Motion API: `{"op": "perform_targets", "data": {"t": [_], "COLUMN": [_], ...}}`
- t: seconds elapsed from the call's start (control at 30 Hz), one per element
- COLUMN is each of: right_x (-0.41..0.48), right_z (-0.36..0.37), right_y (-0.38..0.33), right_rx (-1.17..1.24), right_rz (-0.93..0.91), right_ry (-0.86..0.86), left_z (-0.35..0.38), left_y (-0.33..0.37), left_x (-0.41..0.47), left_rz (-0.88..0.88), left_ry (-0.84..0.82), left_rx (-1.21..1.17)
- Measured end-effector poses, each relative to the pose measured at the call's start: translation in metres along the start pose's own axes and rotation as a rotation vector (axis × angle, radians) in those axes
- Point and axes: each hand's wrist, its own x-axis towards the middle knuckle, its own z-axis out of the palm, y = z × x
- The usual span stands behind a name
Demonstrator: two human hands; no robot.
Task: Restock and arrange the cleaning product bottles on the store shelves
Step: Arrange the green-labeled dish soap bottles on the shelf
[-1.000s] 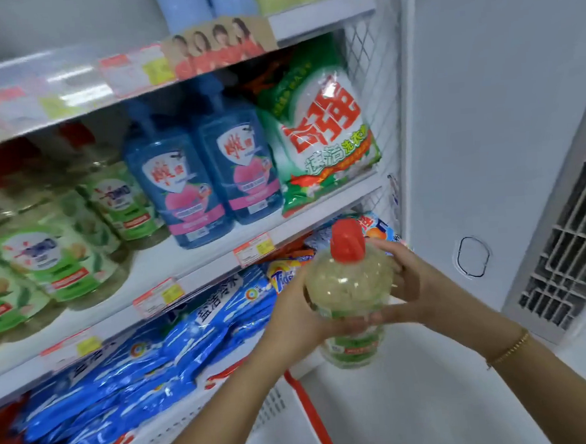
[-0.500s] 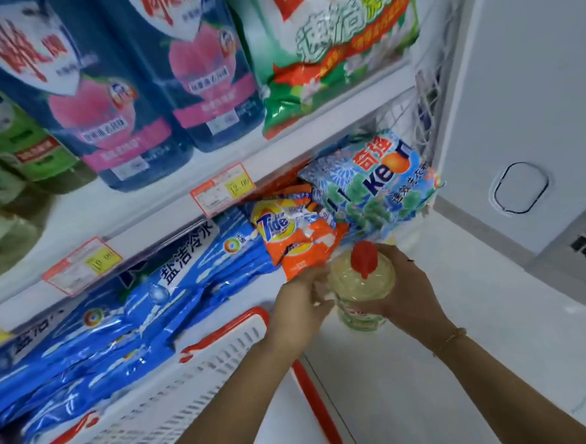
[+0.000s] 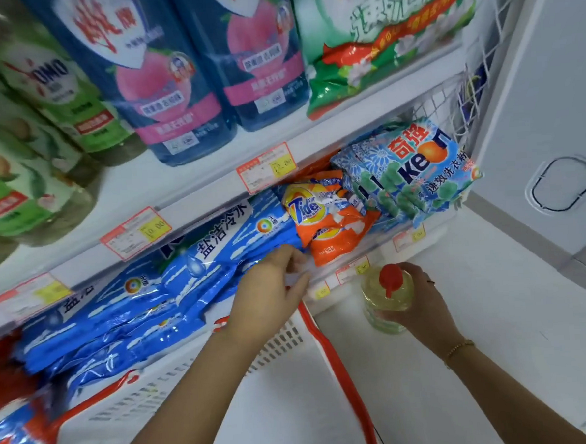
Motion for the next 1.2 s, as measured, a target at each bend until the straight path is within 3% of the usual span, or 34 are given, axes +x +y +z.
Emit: {"op": "perform_targets", "data": {"t": [0.13, 0.2, 0.3, 0.37, 0.5, 0.63, 0.83, 0.93, 1.03, 1.2], "right_x": [-0.009, -0.02, -0.04, -0.049, -0.047, -0.007, 0.057, 0.091, 0.107, 0.105], "right_z": [-0.038, -0.064, -0.092, -0.095, -0.061, -0.013, 0.038, 0.045, 0.049, 0.046], "right_y": [-0.044, -0.079, -0.151, -0.211, -0.322, -0.411, -0.497, -0.529, -0.542, -0.545], "right_rx": [-0.09, -0.174, -0.098, 0.063, 0.151, 0.059, 0.083, -0.171, -0.281, -0.557], "right_rz": [0.058, 0.034, -0.17, -0.328, -0.643, -0.744, -0.737, -0.817, -0.778, -0.726], "right_ry": [-0.12, -0.085, 0.08, 0.079, -0.036, -0.068, 0.202, 0.279, 0.229, 0.375], "left_z": [-0.064, -0.099, -0.149, -0.175, -0.199, -0.213, -0.213, -0.211, -0.209, -0.207], "left_y": [0.003, 0.0, -0.018, -0.04, -0.096, -0.133, -0.156, -0.161, -0.165, -0.168], "left_x": [-0.014, -0.025, -0.041, -0.05, -0.068, -0.073, -0.07, -0.07, -0.069, -0.069], "left_rz": [0.039, 0.08, 0.099, 0.064, -0.137, -0.178, -0.09, -0.046, -0.005, 0.013], "left_ry": [0.216, 0.331, 0.478, 0.522, 0.411, 0.306, 0.381, 0.436, 0.46, 0.467], "left_rx": [0.002, 0.031, 0.107, 0.201, 0.324, 0.329, 0.289, 0.289, 0.3, 0.296]}}
